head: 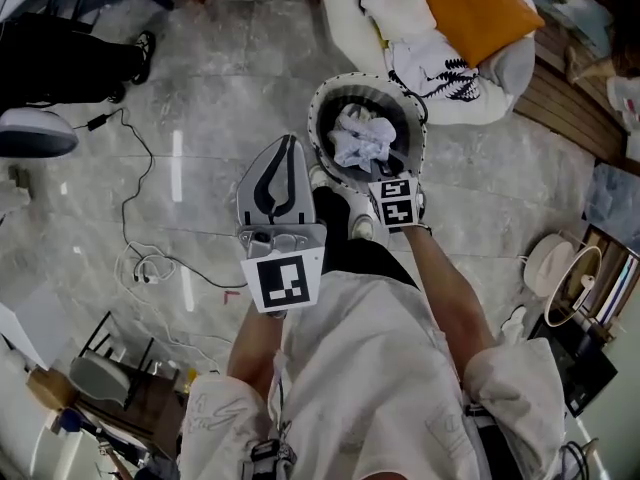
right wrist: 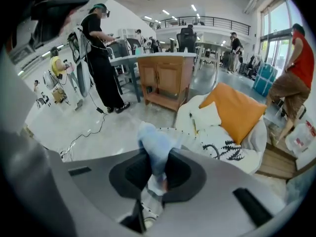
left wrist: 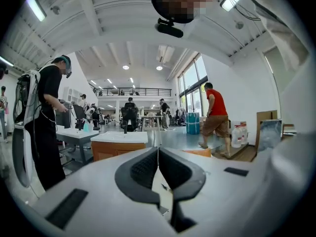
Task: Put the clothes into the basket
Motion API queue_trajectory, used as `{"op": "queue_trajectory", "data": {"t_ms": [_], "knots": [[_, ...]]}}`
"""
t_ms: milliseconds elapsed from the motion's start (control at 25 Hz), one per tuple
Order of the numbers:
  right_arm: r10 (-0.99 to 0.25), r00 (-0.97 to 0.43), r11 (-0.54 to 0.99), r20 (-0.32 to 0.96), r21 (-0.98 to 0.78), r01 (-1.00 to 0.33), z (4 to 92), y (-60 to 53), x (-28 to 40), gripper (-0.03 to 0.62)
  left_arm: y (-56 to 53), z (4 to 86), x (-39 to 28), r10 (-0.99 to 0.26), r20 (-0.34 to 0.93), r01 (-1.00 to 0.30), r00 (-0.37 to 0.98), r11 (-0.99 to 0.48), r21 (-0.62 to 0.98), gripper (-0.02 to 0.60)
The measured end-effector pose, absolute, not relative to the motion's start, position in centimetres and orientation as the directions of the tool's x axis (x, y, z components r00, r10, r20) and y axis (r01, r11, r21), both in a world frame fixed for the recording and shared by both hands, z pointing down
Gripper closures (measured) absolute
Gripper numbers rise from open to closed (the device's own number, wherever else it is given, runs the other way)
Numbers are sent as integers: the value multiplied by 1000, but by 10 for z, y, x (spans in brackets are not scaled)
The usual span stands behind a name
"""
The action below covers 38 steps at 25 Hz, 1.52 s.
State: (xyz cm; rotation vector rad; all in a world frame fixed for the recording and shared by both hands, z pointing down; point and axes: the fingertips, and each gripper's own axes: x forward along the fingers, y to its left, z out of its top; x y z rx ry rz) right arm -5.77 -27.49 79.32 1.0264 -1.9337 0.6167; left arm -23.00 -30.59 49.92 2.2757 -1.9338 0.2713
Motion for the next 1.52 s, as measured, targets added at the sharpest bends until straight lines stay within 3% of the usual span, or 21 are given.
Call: {"op": "queue_trajectory", "data": {"t_ms": [440,640,800,1240,1520], "knots": [[-177,-190,532,966,-68,-844,884,-239,-55,562,-308,513,-238,-950,265,-985,165,-170,3,574],[-174,-185,536,967,-65,-842,888,-236,-55,552,-307,518,-238,-946,274,-984,171,-176,9,574],[-152,-218,535,964,-105,-838,894,-230,-56,406,-304,519,-237,-944,279,-983,176,-184,-1,574],[-193,-256,566,947,-105,-817,873,-218,-33,404,-294,510,-211,-947,262,-980,187,-197,-14,574],[-284,-299,528,911,-112,-842,851,-207,-8,404,-276,493,-182,-958,224,-982,182,-189,-12,574]]}}
